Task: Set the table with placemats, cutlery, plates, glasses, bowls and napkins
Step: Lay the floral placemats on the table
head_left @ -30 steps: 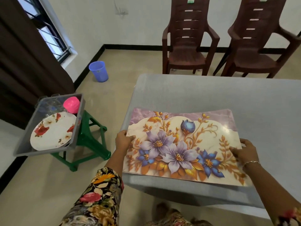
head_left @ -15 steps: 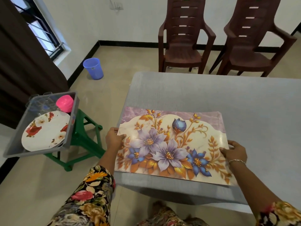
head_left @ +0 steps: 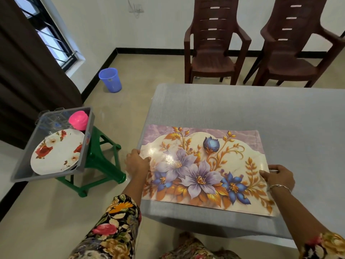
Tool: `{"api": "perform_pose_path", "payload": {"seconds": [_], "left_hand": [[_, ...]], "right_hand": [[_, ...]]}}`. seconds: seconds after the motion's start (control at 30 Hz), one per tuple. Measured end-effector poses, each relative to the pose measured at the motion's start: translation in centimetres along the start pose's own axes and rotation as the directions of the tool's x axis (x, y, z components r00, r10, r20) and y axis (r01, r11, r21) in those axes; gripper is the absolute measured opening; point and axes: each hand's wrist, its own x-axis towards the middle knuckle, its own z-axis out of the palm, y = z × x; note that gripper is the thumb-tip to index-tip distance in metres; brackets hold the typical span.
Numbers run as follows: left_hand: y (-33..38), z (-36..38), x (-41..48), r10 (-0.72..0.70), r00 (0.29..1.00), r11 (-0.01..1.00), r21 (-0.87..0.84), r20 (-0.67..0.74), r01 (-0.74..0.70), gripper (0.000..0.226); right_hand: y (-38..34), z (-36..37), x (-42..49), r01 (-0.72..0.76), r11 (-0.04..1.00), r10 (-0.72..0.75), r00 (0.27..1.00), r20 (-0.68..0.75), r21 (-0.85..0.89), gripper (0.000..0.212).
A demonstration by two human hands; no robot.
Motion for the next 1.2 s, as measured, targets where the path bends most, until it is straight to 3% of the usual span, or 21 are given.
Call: {"api": "perform_pose_path", "payload": {"seconds": [0.17, 0.37, 0.53, 0.73, 0.9, 1.07, 1.2], "left_hand": [[0.1, 0.2, -0.8, 0.03, 0.999, 0.999, 0.037, -0.024, -0.03, 0.043], [1.0, 0.3, -1.6, 0.004, 1.0, 0.978, 0.207, -0.01, -0.002, 0.043], [0.7, 0.5, -1.5, 0.074, 0.995, 0.985, 0.158, -0.065, -0.063, 0.045], [1.5, 0.9, -0.6, 0.15, 0.988, 0.981, -0.122, -0.034, -0.153, 0.046], [4.5, 0.4, -0.1, 0.116, 0.991, 0.926, -0.369, 0.069, -0.083, 0.048], [7.8, 1.7, -0.5, 0.187, 0.956, 0.817, -0.576, 0.226, -0.023, 0.027], [10.7, 3.8, -2.7, 0.235, 0.916, 0.726, -0.686, 0.326, 0.058, 0.033]], "right_hand": [[0.2, -0.2, 0.0, 0.0, 1.0, 0.0, 1.0, -0.006, -0.017, 0.033], [-0.2, -0.4, -0.5, 0.024, 0.999, -0.023, 0.999, -0.04, 0.029, 0.028], [-0.8, -1.0, -0.1, 0.076, 0.993, -0.075, 0.997, -0.012, 0.093, 0.025], [-0.8, -2.5, 0.5, 0.046, 0.967, -0.055, 0.998, 0.032, 0.25, 0.024], [-0.2, -4.8, 1.2, -0.046, 0.923, 0.03, 0.999, 0.045, 0.381, 0.025], [1.8, -8.4, 2.1, -0.07, 0.904, 0.092, 0.995, -0.033, 0.422, 0.026], [4.5, -11.8, 3.6, -0.067, 0.883, 0.122, 0.988, -0.09, 0.465, 0.027]]}}
